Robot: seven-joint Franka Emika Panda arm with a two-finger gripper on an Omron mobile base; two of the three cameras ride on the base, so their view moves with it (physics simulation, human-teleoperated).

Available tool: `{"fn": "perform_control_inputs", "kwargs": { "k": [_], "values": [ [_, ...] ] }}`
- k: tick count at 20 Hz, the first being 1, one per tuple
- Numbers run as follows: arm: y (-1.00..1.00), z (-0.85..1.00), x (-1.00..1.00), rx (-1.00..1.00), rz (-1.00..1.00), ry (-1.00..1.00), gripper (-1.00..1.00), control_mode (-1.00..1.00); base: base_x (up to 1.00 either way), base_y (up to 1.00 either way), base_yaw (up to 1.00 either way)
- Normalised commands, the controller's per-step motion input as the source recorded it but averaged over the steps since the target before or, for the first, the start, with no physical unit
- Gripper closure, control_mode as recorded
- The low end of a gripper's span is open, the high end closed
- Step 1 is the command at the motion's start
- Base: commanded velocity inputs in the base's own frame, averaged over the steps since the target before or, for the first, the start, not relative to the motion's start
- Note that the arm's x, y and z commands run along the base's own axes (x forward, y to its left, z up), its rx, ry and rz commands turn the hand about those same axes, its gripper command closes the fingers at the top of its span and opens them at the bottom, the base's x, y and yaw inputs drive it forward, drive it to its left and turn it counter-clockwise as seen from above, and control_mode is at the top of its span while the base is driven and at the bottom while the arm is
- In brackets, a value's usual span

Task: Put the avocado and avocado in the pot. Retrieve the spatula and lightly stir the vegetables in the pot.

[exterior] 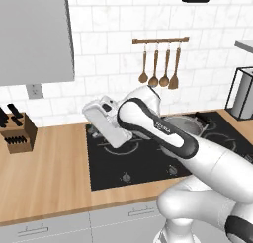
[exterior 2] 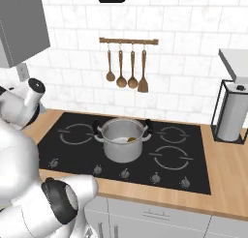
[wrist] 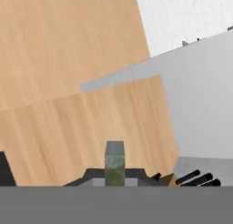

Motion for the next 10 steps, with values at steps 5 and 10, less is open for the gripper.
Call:
{"fn": "perform_control_inputs", "kwargs": {
  "k": [5, 10],
  "values": [
    [-0.88, 0.94, 0.00, 0.50, -0.40, 0.35, 1.00, -1.00, 0.00, 0.00, 0.00],
    [-0.70, 0.88, 0.00, 0.49, -0.46, 0.37, 1.00, -1.00, 0.00, 0.00, 0.00]
  ]
}}
